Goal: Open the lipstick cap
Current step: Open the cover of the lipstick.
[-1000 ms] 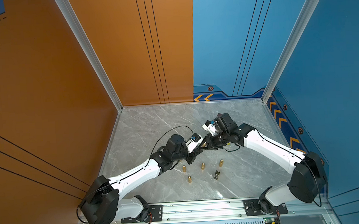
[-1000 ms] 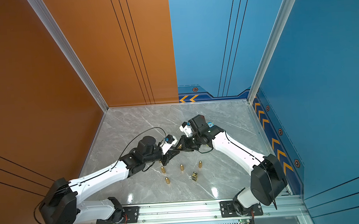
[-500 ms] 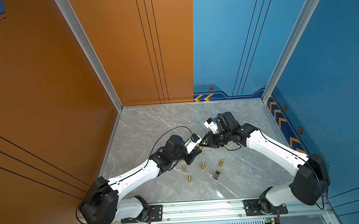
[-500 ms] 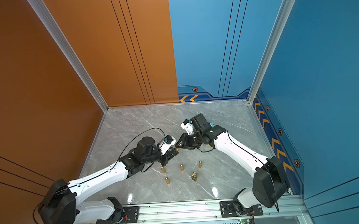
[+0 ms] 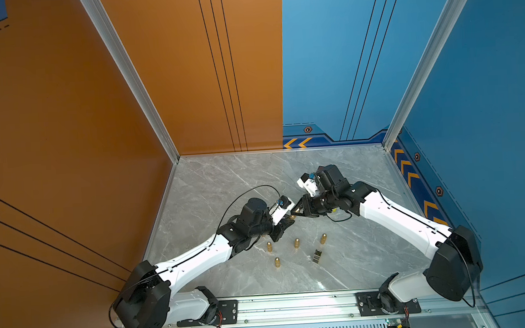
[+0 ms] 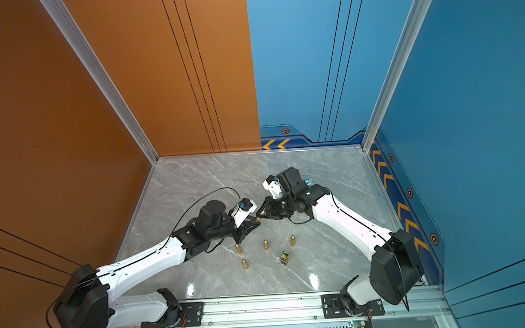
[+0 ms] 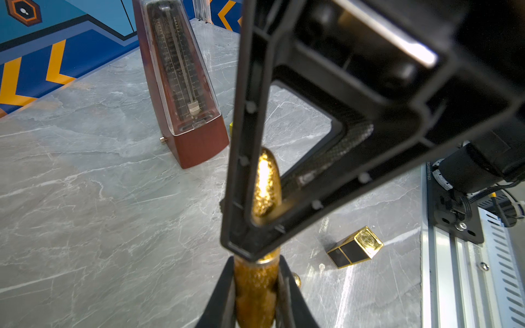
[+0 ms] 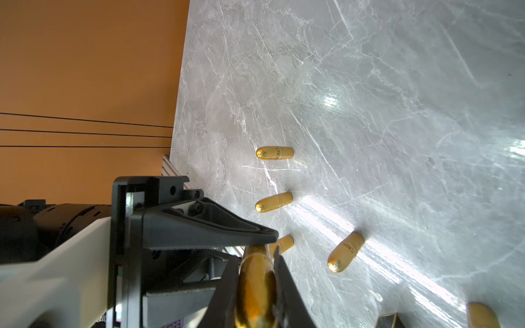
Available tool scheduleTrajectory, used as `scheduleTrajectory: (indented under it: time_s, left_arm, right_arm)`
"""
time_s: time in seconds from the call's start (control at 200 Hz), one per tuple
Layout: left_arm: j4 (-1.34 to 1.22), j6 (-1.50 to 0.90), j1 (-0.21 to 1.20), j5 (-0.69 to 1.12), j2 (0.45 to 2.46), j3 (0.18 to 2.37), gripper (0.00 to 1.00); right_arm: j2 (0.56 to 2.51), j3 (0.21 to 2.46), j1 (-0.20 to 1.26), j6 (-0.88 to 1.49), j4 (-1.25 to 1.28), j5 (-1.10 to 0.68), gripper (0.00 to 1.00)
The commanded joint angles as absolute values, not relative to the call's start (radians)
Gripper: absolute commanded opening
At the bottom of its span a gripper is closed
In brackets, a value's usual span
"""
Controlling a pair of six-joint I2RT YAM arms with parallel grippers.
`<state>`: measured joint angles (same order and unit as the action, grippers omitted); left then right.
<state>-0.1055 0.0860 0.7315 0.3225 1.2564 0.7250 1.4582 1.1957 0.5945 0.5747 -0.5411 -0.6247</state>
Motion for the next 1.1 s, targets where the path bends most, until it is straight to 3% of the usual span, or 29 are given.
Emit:
scheduleTrajectory:
  time_s: [0.0,0.35,1.096]
  left_arm:
    - [0.002,0.090,0.722,0.265,1.237,0.741,0.00]
    - [0.090,0.109,0.717,0.204,1.213,0.739,0.00]
    - [0.117,0.129,0.692,0.281,1.205,0.750,0.00]
  right_arm:
    - [1.424,1.231,0.579,0.556,-0.570,-0.607,0.12]
    - [1.386,1.271,0.550,0.558,-0.595,-0.599,0.12]
    - [1.358,1.287,0.501,0.524,-0.600,-0.642,0.11]
